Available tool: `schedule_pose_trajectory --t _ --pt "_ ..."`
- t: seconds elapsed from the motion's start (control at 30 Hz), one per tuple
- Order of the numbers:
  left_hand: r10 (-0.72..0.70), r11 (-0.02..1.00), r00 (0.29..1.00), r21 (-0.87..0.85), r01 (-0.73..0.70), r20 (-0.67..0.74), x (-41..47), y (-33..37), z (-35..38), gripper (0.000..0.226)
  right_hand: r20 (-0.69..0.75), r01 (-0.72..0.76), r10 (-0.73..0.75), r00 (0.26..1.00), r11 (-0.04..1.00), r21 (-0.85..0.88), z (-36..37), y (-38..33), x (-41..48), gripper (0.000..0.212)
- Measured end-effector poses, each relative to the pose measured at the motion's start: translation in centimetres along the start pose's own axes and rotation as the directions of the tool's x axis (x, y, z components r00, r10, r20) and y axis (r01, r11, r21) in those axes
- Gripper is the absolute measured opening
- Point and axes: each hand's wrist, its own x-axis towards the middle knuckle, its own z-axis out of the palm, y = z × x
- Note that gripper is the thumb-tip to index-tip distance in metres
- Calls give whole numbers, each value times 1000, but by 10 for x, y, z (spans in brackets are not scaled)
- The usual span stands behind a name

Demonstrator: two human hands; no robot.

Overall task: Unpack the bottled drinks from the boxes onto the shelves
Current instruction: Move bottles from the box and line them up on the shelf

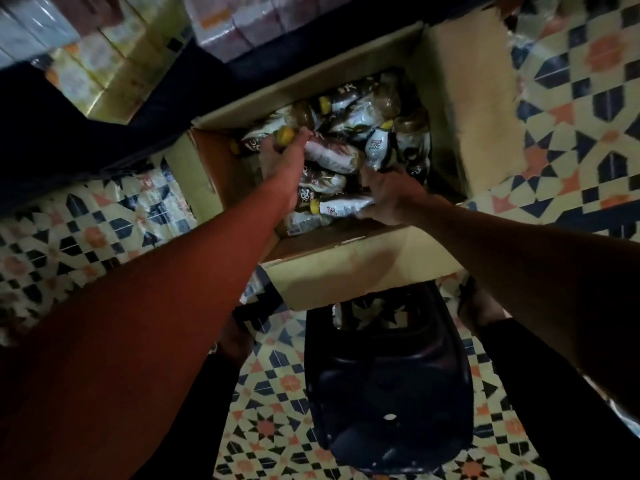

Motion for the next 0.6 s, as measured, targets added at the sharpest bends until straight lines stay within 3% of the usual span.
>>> schedule_pose_trajectory --t 0.1,0.2,0.27,0.4,0.5,0.6 --pt "-33 991 999 -134 29 -25 -12 -4 4 68 -18 43 -39 999 930 365 -14 11 -16 65" --pt "-81 981 997 -177 79 -5 -9 -8 -7 54 -92 71 -9 996 711 699 -19 23 -32 40" --pt "-130 982 991 -138 132 21 -11 -14 -20 61 -117 61 46 992 635 770 -19 24 -38 40" --pt "-91 988 996 -124 89 -13 -39 -13 -34 40 -57 30 59 997 388 921 -11 18 -50 35" --pt "-133 977 977 -142 157 164 -66 -9 -35 49 -27 12 33 999 395 919 -8 1 -61 34" --pt "-226 923 903 -215 318 364 -91 -7 -34 57 14 4 -41 999 419 908 -6 -23 -77 22"
